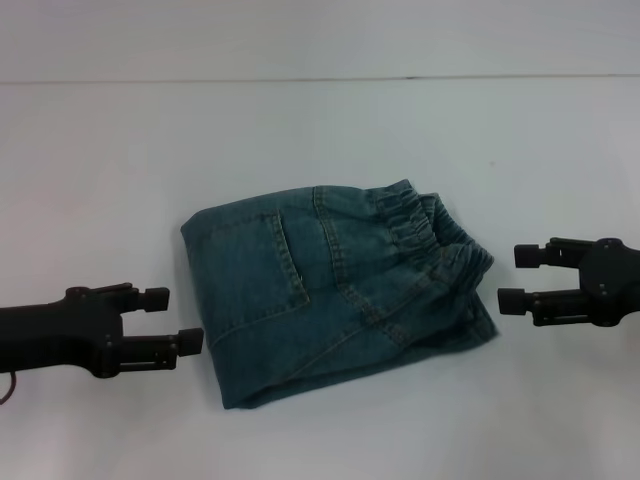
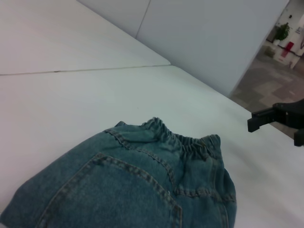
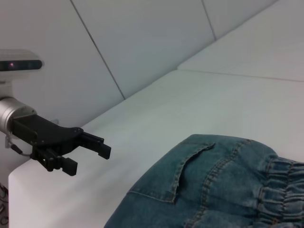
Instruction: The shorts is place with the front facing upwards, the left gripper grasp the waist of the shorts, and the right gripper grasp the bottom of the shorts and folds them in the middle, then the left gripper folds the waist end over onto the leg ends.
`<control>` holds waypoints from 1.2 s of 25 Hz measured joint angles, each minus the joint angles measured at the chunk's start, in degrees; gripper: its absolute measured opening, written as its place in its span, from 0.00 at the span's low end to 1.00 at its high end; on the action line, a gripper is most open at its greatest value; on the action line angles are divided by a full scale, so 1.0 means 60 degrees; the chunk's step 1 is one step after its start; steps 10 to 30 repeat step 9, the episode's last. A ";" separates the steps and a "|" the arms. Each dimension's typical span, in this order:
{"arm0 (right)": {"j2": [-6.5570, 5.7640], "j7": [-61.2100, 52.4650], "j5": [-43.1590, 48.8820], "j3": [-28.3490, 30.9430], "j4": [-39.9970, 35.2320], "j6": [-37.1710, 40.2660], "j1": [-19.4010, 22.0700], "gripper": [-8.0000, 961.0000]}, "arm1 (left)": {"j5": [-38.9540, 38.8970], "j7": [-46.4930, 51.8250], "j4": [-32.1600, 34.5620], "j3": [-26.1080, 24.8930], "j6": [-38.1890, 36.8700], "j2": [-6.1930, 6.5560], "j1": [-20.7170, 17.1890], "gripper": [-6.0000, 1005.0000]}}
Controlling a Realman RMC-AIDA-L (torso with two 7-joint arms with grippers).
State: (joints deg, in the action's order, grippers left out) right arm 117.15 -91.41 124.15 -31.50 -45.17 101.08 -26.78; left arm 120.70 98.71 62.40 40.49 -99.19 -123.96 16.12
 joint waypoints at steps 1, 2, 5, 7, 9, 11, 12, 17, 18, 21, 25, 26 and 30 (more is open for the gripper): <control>0.0005 -0.0001 0.0005 -0.0013 0.0000 -0.0036 0.0004 0.98 | 0.0007 0.0000 -0.0072 -0.0044 0.0025 0.0013 0.0035 0.87; 0.0012 -0.0002 0.0009 -0.0025 0.0000 -0.0052 0.0007 0.98 | 0.0011 0.0000 -0.0118 -0.0074 0.0065 0.0021 0.0058 0.87; 0.0033 -0.0004 0.0038 -0.0080 0.0028 -0.0171 0.0011 0.99 | 0.0028 0.0008 -0.0141 -0.0079 0.0170 0.0030 0.0083 0.87; 0.0041 -0.0011 0.0150 -0.0123 0.0068 -0.0258 0.0008 0.99 | 0.0046 0.0046 -0.0157 -0.0050 0.0206 0.0031 0.0116 0.87; 0.0068 -0.0021 0.0296 -0.0148 0.0086 -0.0310 -0.0017 0.99 | 0.0079 0.0121 -0.0191 -0.0020 0.0224 0.0039 0.0169 0.87; 0.0068 -0.0021 0.0296 -0.0148 0.0086 -0.0310 -0.0017 0.99 | 0.0079 0.0121 -0.0191 -0.0020 0.0224 0.0039 0.0169 0.87; 0.0068 -0.0021 0.0296 -0.0148 0.0086 -0.0310 -0.0017 0.99 | 0.0079 0.0121 -0.0191 -0.0020 0.0224 0.0039 0.0169 0.87; 0.0068 -0.0021 0.0296 -0.0148 0.0086 -0.0310 -0.0017 0.99 | 0.0079 0.0121 -0.0191 -0.0020 0.0224 0.0039 0.0169 0.87; 0.0068 -0.0021 0.0296 -0.0148 0.0086 -0.0310 -0.0017 0.99 | 0.0079 0.0121 -0.0191 -0.0020 0.0224 0.0039 0.0169 0.87; 0.0068 -0.0021 0.0296 -0.0148 0.0086 -0.0310 -0.0017 0.99 | 0.0079 0.0121 -0.0191 -0.0020 0.0224 0.0039 0.0169 0.87; 0.0068 -0.0021 0.0296 -0.0148 0.0086 -0.0310 -0.0017 0.99 | 0.0079 0.0121 -0.0191 -0.0020 0.0224 0.0039 0.0169 0.87; 0.0068 -0.0021 0.0296 -0.0148 0.0086 -0.0310 -0.0017 0.99 | 0.0079 0.0121 -0.0191 -0.0020 0.0224 0.0039 0.0169 0.87; 0.0068 -0.0021 0.0296 -0.0148 0.0086 -0.0310 -0.0017 0.99 | 0.0079 0.0121 -0.0191 -0.0020 0.0224 0.0039 0.0169 0.87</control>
